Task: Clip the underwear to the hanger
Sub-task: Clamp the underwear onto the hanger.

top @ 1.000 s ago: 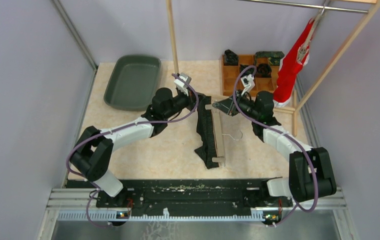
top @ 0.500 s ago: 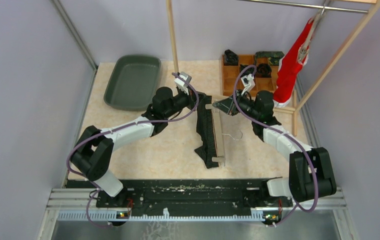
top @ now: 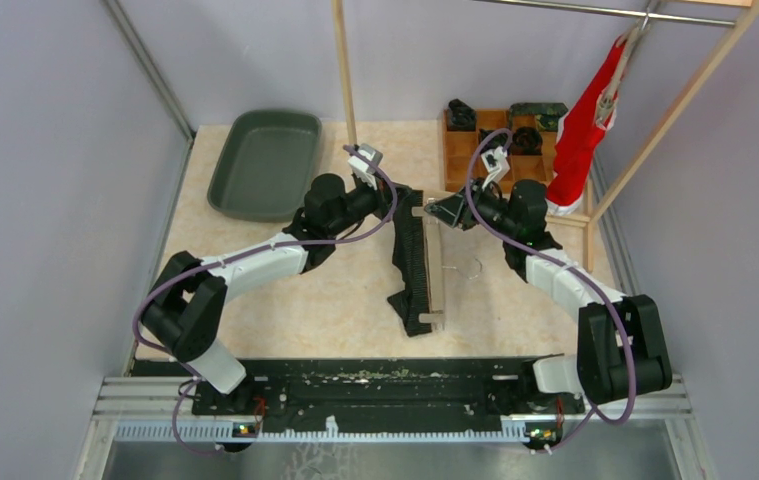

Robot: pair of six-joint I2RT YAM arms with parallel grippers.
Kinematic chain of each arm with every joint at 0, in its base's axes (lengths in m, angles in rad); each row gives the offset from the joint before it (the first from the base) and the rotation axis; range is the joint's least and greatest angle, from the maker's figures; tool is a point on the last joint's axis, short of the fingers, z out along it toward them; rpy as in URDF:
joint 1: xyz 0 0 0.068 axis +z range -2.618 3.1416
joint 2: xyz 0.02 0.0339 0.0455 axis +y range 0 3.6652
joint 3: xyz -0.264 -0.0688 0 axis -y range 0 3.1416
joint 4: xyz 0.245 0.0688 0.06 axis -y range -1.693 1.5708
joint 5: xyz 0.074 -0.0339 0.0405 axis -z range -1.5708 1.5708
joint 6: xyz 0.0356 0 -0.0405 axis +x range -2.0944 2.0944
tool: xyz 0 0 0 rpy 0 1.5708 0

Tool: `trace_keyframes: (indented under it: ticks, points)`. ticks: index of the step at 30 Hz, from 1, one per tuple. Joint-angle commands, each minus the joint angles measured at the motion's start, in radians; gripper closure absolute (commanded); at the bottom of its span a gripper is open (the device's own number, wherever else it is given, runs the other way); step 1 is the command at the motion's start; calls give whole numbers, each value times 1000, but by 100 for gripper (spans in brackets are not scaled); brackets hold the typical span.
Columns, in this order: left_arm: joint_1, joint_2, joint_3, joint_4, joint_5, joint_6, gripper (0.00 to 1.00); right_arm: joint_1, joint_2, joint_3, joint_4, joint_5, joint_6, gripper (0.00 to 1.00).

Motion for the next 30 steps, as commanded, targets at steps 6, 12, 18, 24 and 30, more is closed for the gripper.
trace_keyframes:
  ticks: [6,12,18,24,30]
  points:
    - [3,-5,31,51,1,1,100,9,4,53,35,-15,1,59]
    - [3,-9,26,61,4,0,100,9,-2,44,30,-3,-7,50]
    - [3,-23,4,87,17,22,100,10,-29,29,4,69,-31,38]
    - [3,-38,-54,191,91,80,100,9,-58,6,4,99,-46,37]
    - [6,-29,-59,219,181,119,100,10,-103,-22,5,139,-47,37]
